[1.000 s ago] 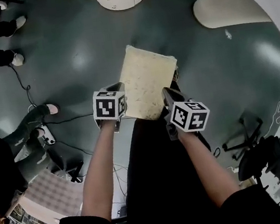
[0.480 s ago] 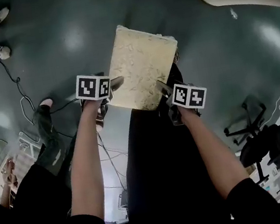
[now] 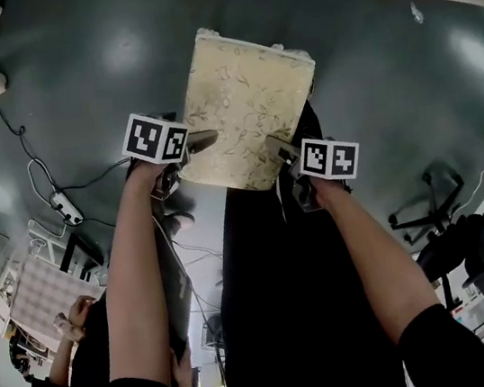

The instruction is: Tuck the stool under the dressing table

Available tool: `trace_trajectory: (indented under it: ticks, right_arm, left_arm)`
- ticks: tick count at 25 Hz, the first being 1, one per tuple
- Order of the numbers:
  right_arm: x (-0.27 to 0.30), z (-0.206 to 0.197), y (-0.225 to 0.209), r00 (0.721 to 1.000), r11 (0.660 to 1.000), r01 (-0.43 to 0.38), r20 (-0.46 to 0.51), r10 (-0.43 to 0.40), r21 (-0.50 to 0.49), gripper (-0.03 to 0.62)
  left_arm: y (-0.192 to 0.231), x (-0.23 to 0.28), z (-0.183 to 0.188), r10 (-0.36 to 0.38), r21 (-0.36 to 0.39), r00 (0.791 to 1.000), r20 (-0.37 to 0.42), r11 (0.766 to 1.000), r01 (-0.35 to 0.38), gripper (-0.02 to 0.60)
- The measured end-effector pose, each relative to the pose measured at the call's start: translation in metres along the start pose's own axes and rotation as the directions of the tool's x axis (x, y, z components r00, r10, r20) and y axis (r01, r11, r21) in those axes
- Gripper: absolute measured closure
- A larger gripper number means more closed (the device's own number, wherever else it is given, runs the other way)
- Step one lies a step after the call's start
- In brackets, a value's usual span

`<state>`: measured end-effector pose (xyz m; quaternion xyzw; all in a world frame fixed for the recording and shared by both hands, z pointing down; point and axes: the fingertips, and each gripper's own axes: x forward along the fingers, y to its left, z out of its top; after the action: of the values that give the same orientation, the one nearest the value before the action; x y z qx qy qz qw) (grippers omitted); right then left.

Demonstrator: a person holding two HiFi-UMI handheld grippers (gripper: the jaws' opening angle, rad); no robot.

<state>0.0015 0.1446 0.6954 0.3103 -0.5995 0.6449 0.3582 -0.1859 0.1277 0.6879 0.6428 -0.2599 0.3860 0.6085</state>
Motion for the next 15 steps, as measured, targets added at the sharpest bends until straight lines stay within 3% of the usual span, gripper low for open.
trace_trajectory:
  ticks: [7, 11, 15]
  right_arm:
    - [0.012, 0.003, -0.003, 0.999, 0.999, -0.047, -0.013, 0.047, -0.018, 0.260]
    - [0.015, 0.005, 0.001, 0.995, 0.995, -0.095, -0.024, 0.094, -0.022, 0.261]
    - [0.015, 0.005, 0.000, 0.996, 0.996, -0.083, -0.019, 0.082, -0.018, 0.263]
  left_arm:
    - [-0.006, 0.022, 0.002, -0.063, 0.024, 0.998, -0.027, 0.998, 0.063, 0.104]
    - [-0.004, 0.028, 0.006, -0.040, -0.002, 0.999, -0.007, 0.999, 0.040, 0.098]
    - [-0.004, 0.030, 0.009, -0.004, -0.046, 1.000, 0.023, 0.999, 0.005, 0.098]
